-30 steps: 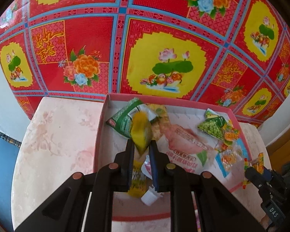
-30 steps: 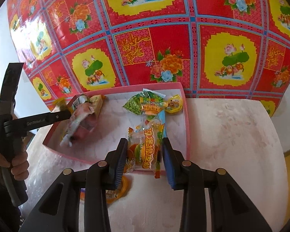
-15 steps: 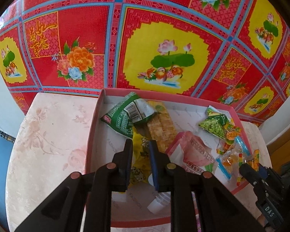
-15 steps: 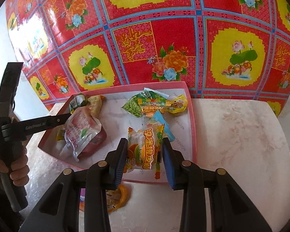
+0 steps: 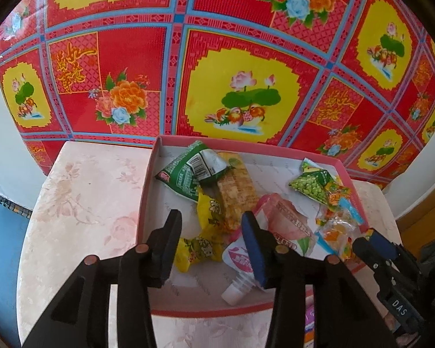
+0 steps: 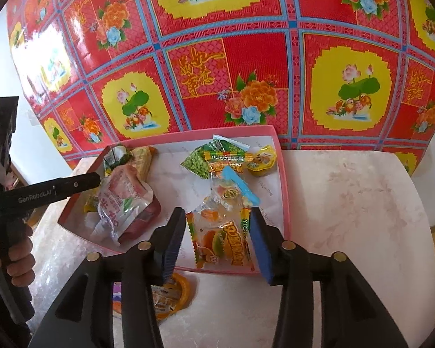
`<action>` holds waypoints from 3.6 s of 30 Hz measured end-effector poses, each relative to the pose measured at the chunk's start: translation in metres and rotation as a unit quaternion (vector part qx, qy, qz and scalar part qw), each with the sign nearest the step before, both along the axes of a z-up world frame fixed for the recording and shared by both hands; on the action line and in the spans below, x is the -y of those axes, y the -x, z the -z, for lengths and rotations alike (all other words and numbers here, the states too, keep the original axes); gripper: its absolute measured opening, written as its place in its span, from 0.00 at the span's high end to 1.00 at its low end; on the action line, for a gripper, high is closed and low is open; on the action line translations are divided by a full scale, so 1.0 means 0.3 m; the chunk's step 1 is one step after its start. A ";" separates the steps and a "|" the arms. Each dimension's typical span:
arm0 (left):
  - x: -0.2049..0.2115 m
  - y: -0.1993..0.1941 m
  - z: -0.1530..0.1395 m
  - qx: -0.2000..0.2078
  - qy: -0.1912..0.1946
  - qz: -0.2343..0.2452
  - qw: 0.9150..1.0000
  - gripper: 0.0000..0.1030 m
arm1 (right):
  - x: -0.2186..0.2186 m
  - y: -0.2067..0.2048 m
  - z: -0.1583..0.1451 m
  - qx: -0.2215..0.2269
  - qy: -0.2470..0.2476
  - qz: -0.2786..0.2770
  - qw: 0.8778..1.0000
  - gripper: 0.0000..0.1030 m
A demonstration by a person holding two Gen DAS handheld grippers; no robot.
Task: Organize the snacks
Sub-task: 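Open both tools to drop the yellow candy and striped bag into the tray, then withdraw both open tools toward the purple tin and orange jelly cup, then grasp the purple tin with the left tool while the right tool grasps the orange jelly cup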
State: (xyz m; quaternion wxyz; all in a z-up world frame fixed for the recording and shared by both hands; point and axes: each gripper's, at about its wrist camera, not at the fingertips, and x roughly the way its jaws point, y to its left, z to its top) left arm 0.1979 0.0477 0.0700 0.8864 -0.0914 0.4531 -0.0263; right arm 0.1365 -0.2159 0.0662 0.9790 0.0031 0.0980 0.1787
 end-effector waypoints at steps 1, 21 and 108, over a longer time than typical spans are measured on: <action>-0.001 0.005 -0.005 0.001 0.001 0.000 1.000 0.56 | 0.003 0.005 -0.001 0.002 -0.002 0.002 1.000 0.51; 0.028 0.130 -0.054 0.007 0.011 0.009 1.000 0.55 | 0.031 0.116 0.023 0.010 -0.014 0.004 1.000 0.47; 0.390 0.299 0.153 -0.006 -0.081 0.116 0.990 0.36 | 0.151 0.181 0.238 -0.069 0.003 0.037 0.997 0.34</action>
